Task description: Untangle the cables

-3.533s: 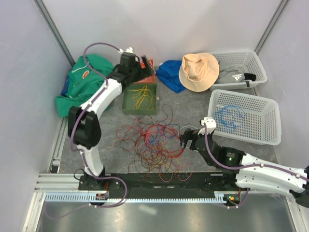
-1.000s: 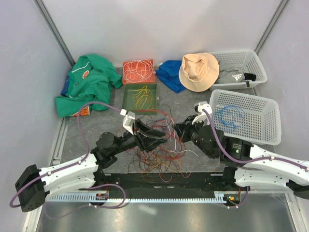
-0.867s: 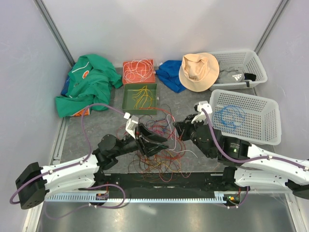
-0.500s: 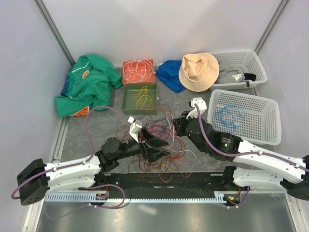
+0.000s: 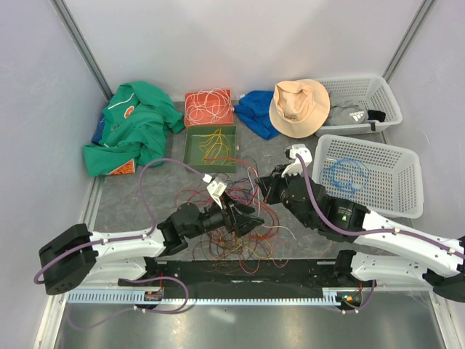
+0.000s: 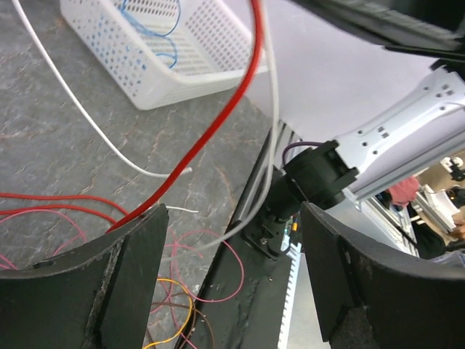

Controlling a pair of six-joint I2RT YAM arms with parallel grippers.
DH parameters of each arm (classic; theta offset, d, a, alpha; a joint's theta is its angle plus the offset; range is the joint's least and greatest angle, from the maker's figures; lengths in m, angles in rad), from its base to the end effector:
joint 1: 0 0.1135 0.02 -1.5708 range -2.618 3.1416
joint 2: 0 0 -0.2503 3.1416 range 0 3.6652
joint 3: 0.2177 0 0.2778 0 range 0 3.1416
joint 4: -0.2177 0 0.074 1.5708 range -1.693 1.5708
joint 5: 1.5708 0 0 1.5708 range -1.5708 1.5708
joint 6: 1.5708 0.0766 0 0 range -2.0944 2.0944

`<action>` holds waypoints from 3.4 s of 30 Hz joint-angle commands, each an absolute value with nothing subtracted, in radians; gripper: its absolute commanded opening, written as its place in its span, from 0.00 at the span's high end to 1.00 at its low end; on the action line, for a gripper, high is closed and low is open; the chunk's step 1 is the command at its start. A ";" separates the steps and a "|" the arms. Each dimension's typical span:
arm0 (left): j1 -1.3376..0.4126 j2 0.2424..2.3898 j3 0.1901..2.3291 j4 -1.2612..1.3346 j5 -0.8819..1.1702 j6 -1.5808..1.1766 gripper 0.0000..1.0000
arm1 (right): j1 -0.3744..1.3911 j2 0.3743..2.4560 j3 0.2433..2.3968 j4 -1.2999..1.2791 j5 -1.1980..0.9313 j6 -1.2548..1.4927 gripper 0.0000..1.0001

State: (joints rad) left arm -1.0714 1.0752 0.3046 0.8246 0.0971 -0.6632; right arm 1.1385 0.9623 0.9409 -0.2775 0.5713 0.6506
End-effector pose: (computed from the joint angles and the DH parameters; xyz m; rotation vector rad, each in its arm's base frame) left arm 0.1311 -0.2559 0.1959 0.4308 1.6504 -1.4247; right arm 0.1556 0.2384 0.3323 -0.0573 1.8819 0.7213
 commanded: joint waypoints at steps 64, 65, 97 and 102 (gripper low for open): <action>-0.404 1.831 1.890 0.103 -0.215 -0.370 0.98 | 1.135 0.506 0.324 -0.200 0.719 0.804 0.04; -0.394 1.862 1.919 0.106 -0.209 -0.368 0.98 | 1.135 0.508 0.301 -0.169 0.715 0.811 0.04; -0.264 2.296 2.016 0.158 -0.003 -0.416 0.98 | 1.135 0.733 0.285 -0.051 0.804 0.781 0.04; -0.264 2.347 2.094 0.057 0.046 -0.413 0.17 | 1.135 0.706 0.285 -0.064 0.793 0.785 0.03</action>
State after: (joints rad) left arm -0.2623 2.3741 2.0247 0.0826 -0.0109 -0.4072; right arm 1.1366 0.7322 0.2768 -0.0872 0.7868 0.7742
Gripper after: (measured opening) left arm 0.504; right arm 0.965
